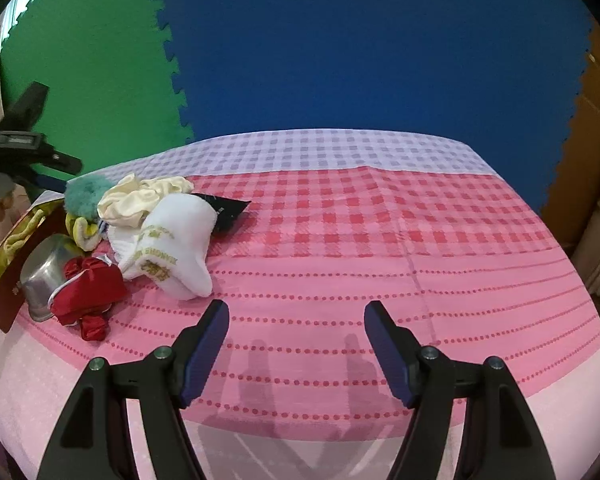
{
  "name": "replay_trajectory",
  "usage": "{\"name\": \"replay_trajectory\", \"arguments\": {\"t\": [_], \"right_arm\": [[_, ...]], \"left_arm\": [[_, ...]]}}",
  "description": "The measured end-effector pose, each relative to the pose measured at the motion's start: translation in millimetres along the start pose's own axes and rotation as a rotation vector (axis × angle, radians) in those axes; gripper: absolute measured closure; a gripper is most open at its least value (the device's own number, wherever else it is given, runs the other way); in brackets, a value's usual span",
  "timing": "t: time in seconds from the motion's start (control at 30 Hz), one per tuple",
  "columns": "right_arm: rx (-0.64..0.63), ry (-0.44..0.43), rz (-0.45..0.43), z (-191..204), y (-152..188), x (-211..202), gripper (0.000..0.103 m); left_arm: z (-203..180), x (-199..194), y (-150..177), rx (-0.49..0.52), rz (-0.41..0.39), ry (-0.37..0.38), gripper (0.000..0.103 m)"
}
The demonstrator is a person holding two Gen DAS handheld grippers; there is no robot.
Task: Organize soft objects
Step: 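Grasp the teal fluffy scrunchie with the left gripper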
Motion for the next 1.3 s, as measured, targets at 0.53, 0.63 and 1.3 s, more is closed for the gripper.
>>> {"name": "replay_trajectory", "arguments": {"t": [0.53,0.63,1.3], "right_arm": [[0.023,-0.002,0.011,-5,0,5,0.031],[0.023,0.0,0.013,-5,0,6,0.031],[-0.185,-0.293,0.076,75,-64,1,0.031]], "left_arm": [[-25,-33,17,-0.016,-0.105,0.091,0.092],[-38,-72,36,-0.032,-0.19,0.091,0.092],[-30,-136,229,-0.277,-0.243,0.112,0.091]]}}
Point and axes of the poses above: each gripper's, at about its wrist camera, not at the fingertips, and x roughly the way its jaws point, z to its left, y to its underside, the point moved 1 cm from there along x, roughly the way its jaws point, and after that the axes turned 5 degrees about -z, right-handed, at the moved point
